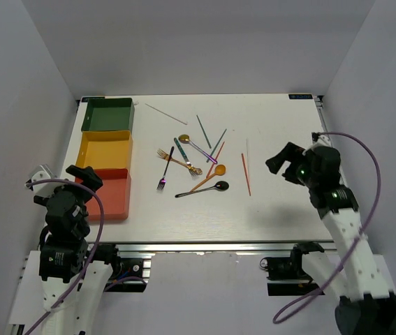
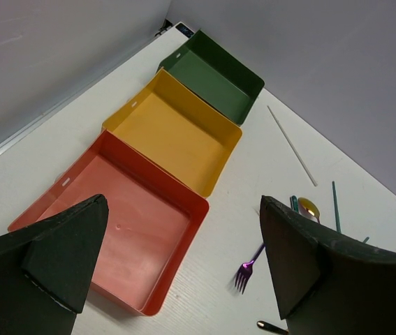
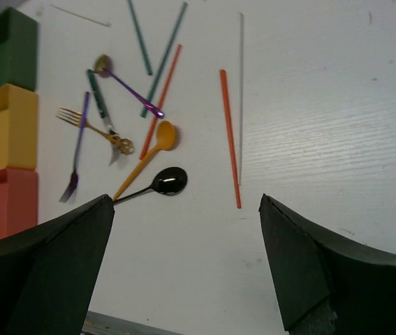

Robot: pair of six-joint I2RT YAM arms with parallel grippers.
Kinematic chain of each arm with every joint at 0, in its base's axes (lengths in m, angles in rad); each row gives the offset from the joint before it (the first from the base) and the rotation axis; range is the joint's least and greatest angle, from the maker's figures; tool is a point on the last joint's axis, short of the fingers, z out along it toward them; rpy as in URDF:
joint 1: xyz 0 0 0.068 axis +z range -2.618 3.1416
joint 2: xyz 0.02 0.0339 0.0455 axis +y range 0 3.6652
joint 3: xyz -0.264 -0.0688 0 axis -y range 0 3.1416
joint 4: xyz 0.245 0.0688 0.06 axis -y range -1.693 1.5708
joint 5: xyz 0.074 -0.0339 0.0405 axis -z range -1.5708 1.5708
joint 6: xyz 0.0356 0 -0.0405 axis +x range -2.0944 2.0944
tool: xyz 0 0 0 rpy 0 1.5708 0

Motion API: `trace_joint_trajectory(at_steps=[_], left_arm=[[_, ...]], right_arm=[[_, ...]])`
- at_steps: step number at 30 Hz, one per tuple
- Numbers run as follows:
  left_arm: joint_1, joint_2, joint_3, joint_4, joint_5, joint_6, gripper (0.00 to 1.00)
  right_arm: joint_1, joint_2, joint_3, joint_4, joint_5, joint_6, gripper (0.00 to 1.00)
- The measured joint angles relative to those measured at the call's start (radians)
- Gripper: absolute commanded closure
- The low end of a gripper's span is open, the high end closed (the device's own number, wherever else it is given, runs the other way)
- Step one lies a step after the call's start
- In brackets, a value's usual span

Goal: Sort the eating utensils into containers

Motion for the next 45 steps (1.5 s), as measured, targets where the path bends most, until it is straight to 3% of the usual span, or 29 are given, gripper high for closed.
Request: trace_joint_trajectory(at_steps=[3, 5, 9, 17, 24, 30, 42, 44, 45], left_arm=[[0.0, 0.0, -0.002, 0.003, 0.003, 0.0, 0.02], [0.0, 0.0, -0.006, 0.006, 0.005, 0.0, 0.02], [-0.006, 0.001, -0.012, 0.007, 0.006, -0.001, 0.02], [-0.022, 0.017, -0.012, 0.007, 0.006, -0.005, 0.02], [-0.024, 0.029, -0.012, 0.007, 0.006, -0.005, 0.02], [-0.026, 0.03, -0.012, 0.007, 0.006, -0.005, 0.02], [-0.031, 0.03, -0.012, 0.007, 0.007, -0.005, 0.02], [-0.032, 0.03, -0.012, 0.007, 0.007, -0.005, 0.02], [-0.032, 0.03, -0.012, 0.007, 0.007, -0.005, 0.02]], right_arm=[[0.005, 0.234, 0.058, 0.018, 0.039, 0.002, 0.11], [0.018, 0.41, 0.119, 0.035, 0.088, -0.002, 0.17], [0.073, 0.692, 0.255, 0.043, 0.192, -0.044, 0.44], [0.17, 1.063, 0.533, 0.039, 0.289, -0.123, 0.47], [0.197, 1.211, 0.663, 0.023, 0.353, -0.158, 0.52], [0.197, 1.263, 0.665, 0.012, 0.377, -0.172, 0.61], [0.197, 1.297, 0.622, 0.072, 0.352, -0.18, 0.65], [0.197, 1.293, 0.612, 0.088, 0.354, -0.179, 0.7], [0.197, 1.289, 0.604, 0.096, 0.357, -0.179, 0.78]])
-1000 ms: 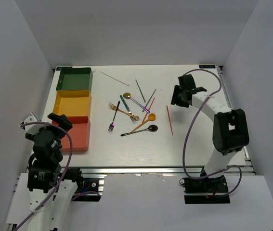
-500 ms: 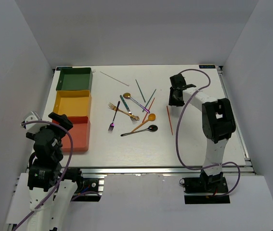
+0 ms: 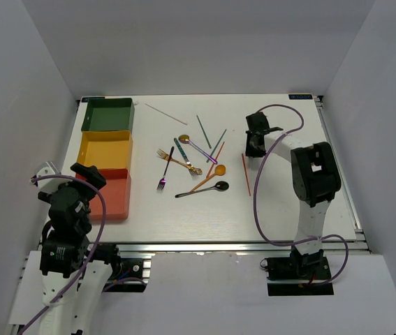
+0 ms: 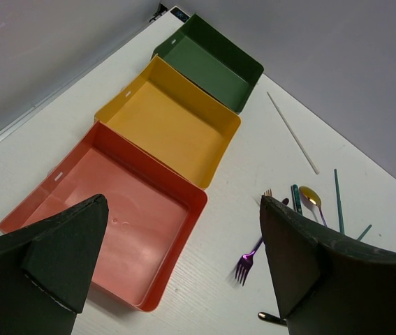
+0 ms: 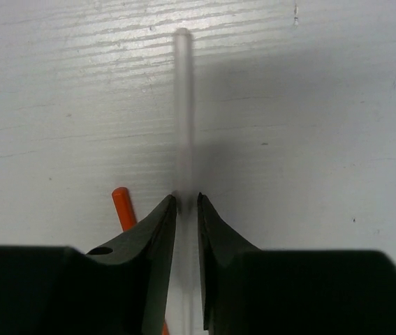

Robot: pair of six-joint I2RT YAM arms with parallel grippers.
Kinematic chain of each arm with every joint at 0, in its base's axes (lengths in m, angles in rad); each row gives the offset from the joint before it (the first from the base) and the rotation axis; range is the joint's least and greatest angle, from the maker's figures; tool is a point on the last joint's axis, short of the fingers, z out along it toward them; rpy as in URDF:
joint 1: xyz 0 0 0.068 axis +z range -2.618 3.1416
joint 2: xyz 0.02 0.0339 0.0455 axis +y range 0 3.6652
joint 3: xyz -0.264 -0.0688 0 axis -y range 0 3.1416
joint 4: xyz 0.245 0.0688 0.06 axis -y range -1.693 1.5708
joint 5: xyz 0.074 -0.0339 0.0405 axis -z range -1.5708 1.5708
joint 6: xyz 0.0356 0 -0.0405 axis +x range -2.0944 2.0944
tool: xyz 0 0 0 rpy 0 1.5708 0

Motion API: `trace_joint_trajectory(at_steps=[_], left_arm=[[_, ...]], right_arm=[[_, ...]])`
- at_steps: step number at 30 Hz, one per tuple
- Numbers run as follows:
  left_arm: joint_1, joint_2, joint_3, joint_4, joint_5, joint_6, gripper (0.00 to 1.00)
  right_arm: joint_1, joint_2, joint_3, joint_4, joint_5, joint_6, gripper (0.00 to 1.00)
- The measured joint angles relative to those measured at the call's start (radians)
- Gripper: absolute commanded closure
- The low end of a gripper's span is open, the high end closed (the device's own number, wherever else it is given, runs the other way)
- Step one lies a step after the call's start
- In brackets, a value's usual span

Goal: Sort the eating utensils into containers

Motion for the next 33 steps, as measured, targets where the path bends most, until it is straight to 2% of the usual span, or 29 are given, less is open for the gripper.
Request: trace_joint_trajectory(at_steps=[3, 11, 15, 16, 19, 21, 25, 30, 33], left_arm=[[0.0, 0.0, 0.0, 0.0, 0.0, 0.0, 0.02], [0.0, 0.04, 0.001, 0.006, 0.048, 0.013, 0.02], [0.0, 0.155, 0.0, 0.063, 0.213, 0.021, 0.02], [0.0, 0.187, -0.003, 0.089, 0.278, 0.015, 0.02], [0.0, 0.252, -0.06, 0.237, 0.498, -0.04, 0.02], [-0.001, 0.291, -0.126, 0.412, 0.687, -0.133, 0.02], [-0.027, 0.358, -0.241, 0.761, 0.932, -0.34, 0.02], [-0.118, 0.397, -0.241, 0.883, 1.006, -0.392, 0.06], [-0.17, 0.409, -0.24, 0.906, 1.012, -0.393, 0.16]], right_arm=[[0.0, -0.003, -0.006, 0.01, 0.0, 0.004, 0.98], [-0.018, -0.065, -0.097, 0.056, 0.0, 0.02, 1.0], [-0.036, -0.139, -0.136, 0.008, -0.012, 0.008, 1.0], [-0.044, -0.2, -0.163, 0.006, -0.033, 0.005, 1.0], [-0.053, -0.377, -0.234, 0.037, -0.189, 0.004, 1.0], [-0.051, -0.497, -0.273, 0.083, -0.356, 0.021, 1.0], [-0.01, -0.599, -0.343, 0.265, -0.693, 0.1, 1.0], [0.135, -0.637, -0.465, 0.447, -0.917, 0.246, 1.0], [0.221, -0.639, -0.466, 0.505, -0.961, 0.302, 1.0]])
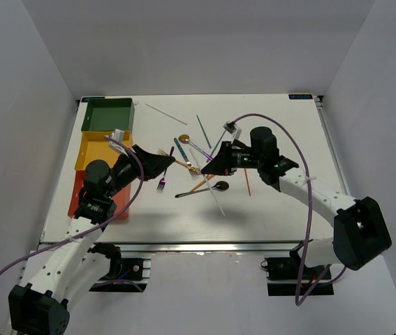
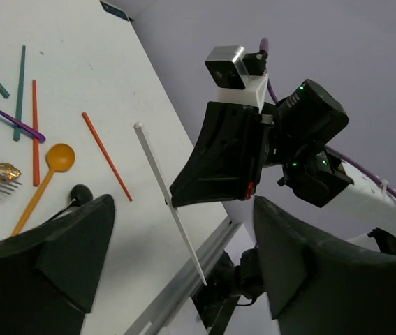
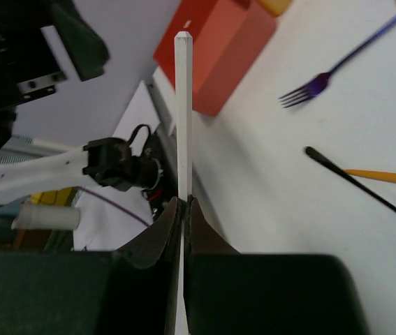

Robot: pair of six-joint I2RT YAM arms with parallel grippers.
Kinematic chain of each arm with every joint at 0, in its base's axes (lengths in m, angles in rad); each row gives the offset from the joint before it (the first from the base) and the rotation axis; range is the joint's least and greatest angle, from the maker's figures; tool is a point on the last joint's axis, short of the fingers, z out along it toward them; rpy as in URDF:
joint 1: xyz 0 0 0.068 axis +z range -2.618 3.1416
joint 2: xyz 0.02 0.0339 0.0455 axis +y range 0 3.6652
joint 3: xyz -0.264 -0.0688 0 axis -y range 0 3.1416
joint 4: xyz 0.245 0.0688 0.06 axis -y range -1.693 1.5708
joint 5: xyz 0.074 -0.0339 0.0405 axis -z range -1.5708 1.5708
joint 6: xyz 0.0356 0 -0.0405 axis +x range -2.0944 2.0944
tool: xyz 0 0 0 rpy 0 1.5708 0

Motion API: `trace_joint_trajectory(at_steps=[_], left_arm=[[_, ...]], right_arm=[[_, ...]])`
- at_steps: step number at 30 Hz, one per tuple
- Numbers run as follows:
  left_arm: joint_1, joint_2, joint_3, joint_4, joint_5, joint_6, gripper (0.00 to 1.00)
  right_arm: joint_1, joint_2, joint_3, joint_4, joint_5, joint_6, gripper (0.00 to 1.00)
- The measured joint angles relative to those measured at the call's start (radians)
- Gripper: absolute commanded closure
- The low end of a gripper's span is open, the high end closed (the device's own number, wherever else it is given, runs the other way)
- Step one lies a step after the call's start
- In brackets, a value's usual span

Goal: Sort the eating utensils into containers

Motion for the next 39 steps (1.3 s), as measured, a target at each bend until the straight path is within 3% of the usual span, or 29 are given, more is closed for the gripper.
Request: trace_joint_trajectory(at_steps=[3, 15, 18, 19, 20, 24, 25, 28, 33, 39], left_arm=[[-0.026, 0.003, 0.0, -0.01, -0.015, 0.015, 0.26], [-0.032, 0.008, -0.021, 0.012, -0.032, 0.01, 0.26], [-0.033, 0.008, -0.021, -0.005, -0.034, 0.019, 0.61], [-0.033, 0.009, -0.021, -0.01, -0.036, 0.024, 0.89], [-0.033, 0.009, -0.021, -0.016, -0.039, 0.027, 0.99], [-0.033, 0.013, -0.016, -0.041, -0.053, 0.037, 1.0], [-0.032, 0.014, -0.015, -0.063, -0.071, 0.043, 1.0], [-0.034, 0.014, 0.003, -0.165, -0.15, 0.061, 1.0], [-0.037, 0.069, 0.188, -0.514, -0.493, 0.142, 1.0], [-0.016, 0.109, 0.394, -0.821, -1.004, 0.167, 1.0]], right_arm=[[0.06, -0.007, 0.013, 0.037, -0.013, 0.04, 1.0], [0.236, 0.087, 0.168, 0.064, 0.05, 0.08, 1.0], [0.266, 0.126, 0.206, 0.056, 0.069, 0.08, 1.0], [0.274, 0.138, 0.219, 0.052, 0.073, 0.08, 1.0], [0.281, 0.149, 0.232, 0.05, 0.078, 0.08, 1.0], [0.291, 0.174, 0.247, 0.035, 0.109, 0.062, 1.0], [0.291, 0.176, 0.251, 0.02, 0.124, 0.059, 0.95], [0.285, 0.175, 0.257, -0.008, 0.162, 0.046, 0.46], [0.223, 0.098, 0.196, -0.067, 0.288, 0.021, 0.3], [0.071, -0.167, 0.047, -0.181, 0.48, -0.031, 0.26]])
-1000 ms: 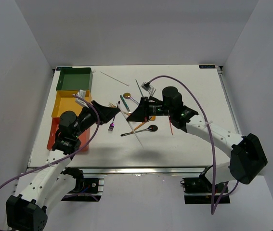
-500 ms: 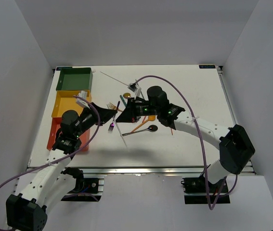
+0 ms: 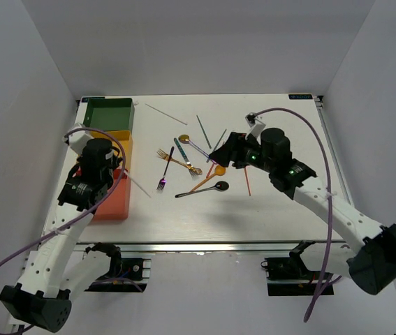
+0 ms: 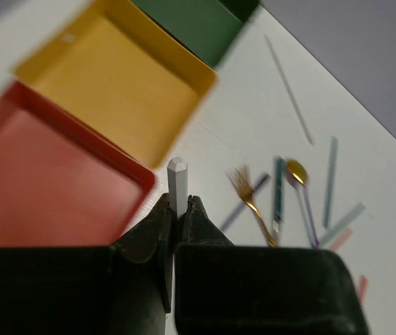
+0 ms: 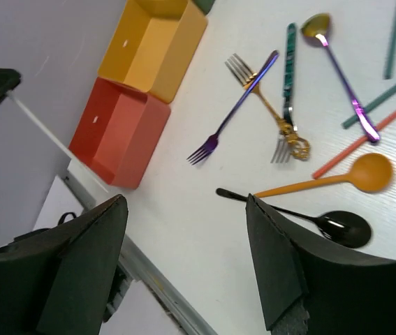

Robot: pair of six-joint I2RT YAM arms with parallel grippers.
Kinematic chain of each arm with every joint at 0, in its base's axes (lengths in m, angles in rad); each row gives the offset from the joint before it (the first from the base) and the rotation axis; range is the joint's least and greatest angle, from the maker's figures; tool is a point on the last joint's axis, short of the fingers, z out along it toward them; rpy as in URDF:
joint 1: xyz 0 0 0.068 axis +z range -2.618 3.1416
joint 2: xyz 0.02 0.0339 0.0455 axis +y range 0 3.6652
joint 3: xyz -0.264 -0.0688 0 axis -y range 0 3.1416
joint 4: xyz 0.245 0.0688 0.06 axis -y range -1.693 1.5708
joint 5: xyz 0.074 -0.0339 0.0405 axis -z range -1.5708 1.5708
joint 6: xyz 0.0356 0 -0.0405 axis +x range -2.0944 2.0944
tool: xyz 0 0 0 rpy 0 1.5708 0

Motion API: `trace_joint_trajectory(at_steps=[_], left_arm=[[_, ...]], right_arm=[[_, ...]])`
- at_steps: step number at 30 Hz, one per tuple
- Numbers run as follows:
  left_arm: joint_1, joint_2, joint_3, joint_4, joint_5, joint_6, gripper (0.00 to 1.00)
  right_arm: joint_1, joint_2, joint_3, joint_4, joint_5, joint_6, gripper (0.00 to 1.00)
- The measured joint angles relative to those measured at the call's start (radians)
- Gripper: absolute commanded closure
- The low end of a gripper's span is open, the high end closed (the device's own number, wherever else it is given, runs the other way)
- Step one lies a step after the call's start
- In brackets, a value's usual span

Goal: Sort the eating utensils into containers

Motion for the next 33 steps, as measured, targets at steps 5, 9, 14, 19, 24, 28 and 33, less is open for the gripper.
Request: trace_joint_trajectory(at_steps=[5, 9, 14, 19, 24, 28, 33], left_arm=[[0.123, 0.061, 0.067, -0.11, -0.229, 0.021, 1.0], [0.261, 0.207, 0.074, -0.111, -0.256, 0.071, 1.0], [0.296, 0.368, 0.069, -0.101, -0.216, 0.112, 1.0], [0.299, 0.378, 0.049, -0.085, -0.215, 0.116, 1.0], [0.299, 0.388, 0.038, -0.087, -0.219, 0.116, 0.8], [0.299, 0.387, 0.027, -0.096, -0.229, 0.117, 0.26], [0.299, 0.357, 0.023, -0.102, -0.26, 0.097, 0.12]], right_arm=[[-0.022, -0.1, -0.029, -0.057, 0.071, -0.056, 0.26], [-0.026, -0.129, -0.063, -0.095, 0.099, -0.09, 0.25], [-0.031, -0.145, -0.079, -0.132, 0.111, -0.126, 0.25], [-0.032, -0.172, -0.096, -0.131, 0.111, -0.148, 0.25], [-0.032, -0.171, -0.109, -0.129, 0.108, -0.152, 0.25], [-0.032, -0.158, -0.109, -0.127, 0.107, -0.155, 0.24], [-0.032, -0.098, -0.109, -0.122, 0.108, -0.167, 0.24]])
